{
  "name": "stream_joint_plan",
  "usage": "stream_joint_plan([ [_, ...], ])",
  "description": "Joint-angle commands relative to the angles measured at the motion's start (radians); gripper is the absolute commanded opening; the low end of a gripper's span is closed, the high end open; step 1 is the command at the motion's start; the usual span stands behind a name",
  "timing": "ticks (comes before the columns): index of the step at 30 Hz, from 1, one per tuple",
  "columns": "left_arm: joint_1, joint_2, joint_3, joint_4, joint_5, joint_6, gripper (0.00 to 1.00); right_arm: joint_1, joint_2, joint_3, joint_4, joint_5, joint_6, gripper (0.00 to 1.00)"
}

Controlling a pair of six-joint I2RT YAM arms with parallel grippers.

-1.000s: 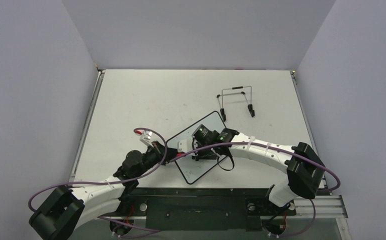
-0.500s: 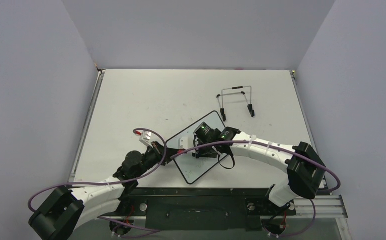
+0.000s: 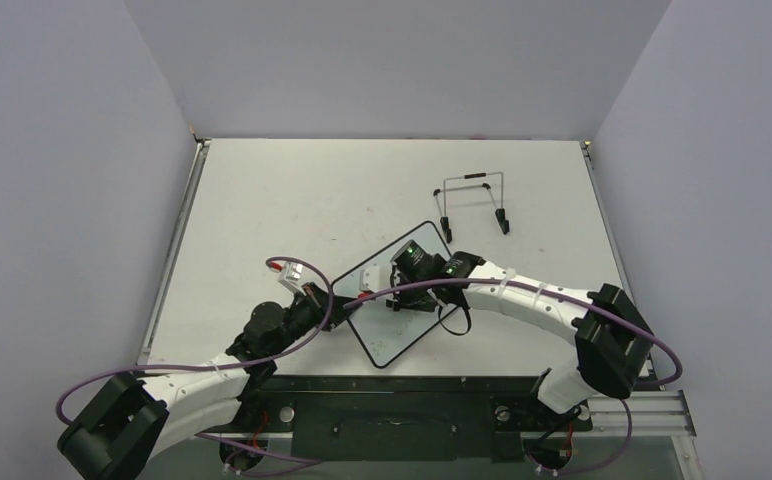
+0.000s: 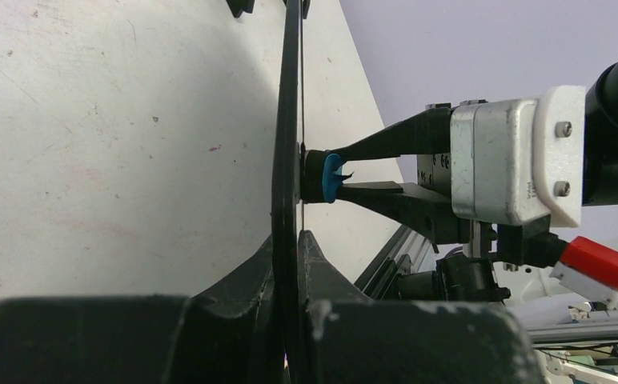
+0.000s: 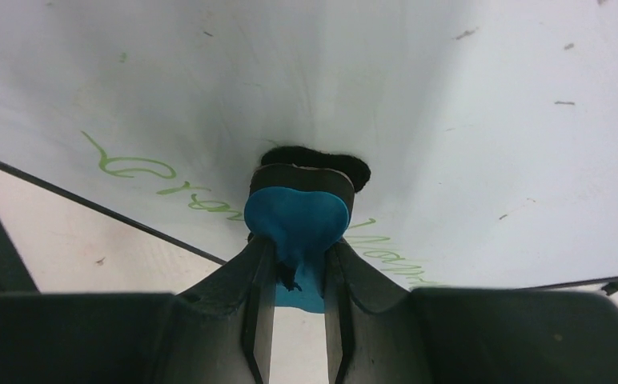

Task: Erase the whiteboard
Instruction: Erase the whiteboard at the center of the board.

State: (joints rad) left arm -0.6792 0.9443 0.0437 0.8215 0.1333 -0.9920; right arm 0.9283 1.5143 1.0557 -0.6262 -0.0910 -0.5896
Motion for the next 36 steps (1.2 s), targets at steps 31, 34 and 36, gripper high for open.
stream_joint_plan([
  [31, -0.008, -0.038, 0.051, 0.202, 0.054, -0.037, 0.0, 0.004, -0.019, 0.009, 0.083, 0.203, 0.03, 0.0],
  [34, -0.008, -0.034, 0.051, 0.202, 0.055, -0.034, 0.0, -0.024, -0.037, 0.0, 0.107, 0.226, 0.058, 0.0],
  [36, -0.009, -0.027, 0.051, 0.211, 0.057, -0.035, 0.0, -0.017, -0.045, -0.01, 0.099, 0.192, 0.048, 0.0],
])
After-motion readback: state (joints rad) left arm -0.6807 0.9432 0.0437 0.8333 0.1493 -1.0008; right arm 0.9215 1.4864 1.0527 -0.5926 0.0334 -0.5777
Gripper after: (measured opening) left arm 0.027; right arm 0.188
